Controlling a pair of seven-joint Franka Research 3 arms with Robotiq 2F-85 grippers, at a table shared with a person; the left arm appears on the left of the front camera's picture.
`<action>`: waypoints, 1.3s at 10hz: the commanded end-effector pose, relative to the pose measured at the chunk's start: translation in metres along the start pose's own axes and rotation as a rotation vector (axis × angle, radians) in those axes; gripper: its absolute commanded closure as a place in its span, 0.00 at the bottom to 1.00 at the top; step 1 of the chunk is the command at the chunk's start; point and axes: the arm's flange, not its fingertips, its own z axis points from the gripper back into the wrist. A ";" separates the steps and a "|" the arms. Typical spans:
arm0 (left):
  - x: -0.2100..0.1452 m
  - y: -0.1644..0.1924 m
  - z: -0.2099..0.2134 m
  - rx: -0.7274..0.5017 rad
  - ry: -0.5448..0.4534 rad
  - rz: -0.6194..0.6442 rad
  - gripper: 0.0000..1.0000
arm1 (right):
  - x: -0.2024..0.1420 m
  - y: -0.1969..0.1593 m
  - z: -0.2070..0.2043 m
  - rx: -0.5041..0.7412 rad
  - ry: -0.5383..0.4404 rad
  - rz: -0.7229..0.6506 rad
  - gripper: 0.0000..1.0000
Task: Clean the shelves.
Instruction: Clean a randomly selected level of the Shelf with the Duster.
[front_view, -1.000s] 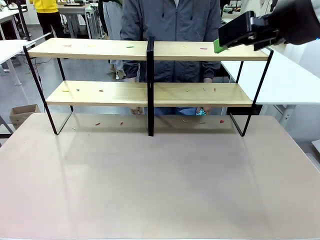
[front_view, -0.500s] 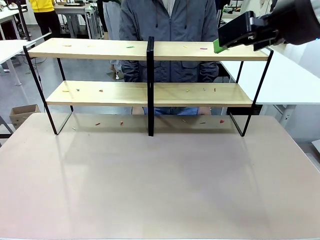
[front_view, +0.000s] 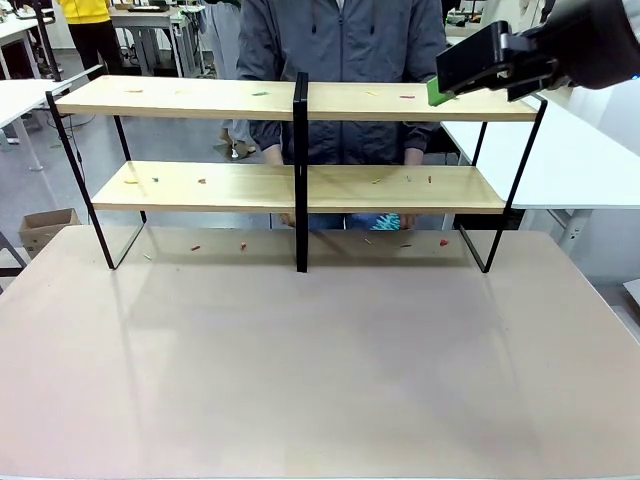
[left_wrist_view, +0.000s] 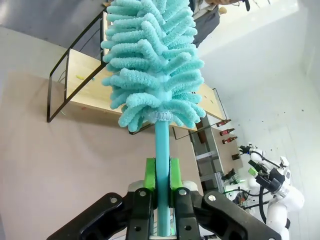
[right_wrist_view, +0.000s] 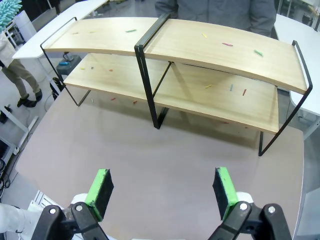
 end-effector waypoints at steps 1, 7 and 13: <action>0.000 0.000 0.000 0.000 0.001 -0.001 0.88 | -0.001 -0.001 0.000 0.001 -0.001 -0.007 0.00; -0.102 -0.090 -0.046 -0.137 0.686 -0.670 0.88 | -0.001 -0.001 0.000 0.001 -0.001 -0.007 0.00; -0.226 -0.101 -0.215 0.209 1.082 -0.677 0.88 | -0.001 -0.001 0.000 0.001 -0.001 -0.007 0.00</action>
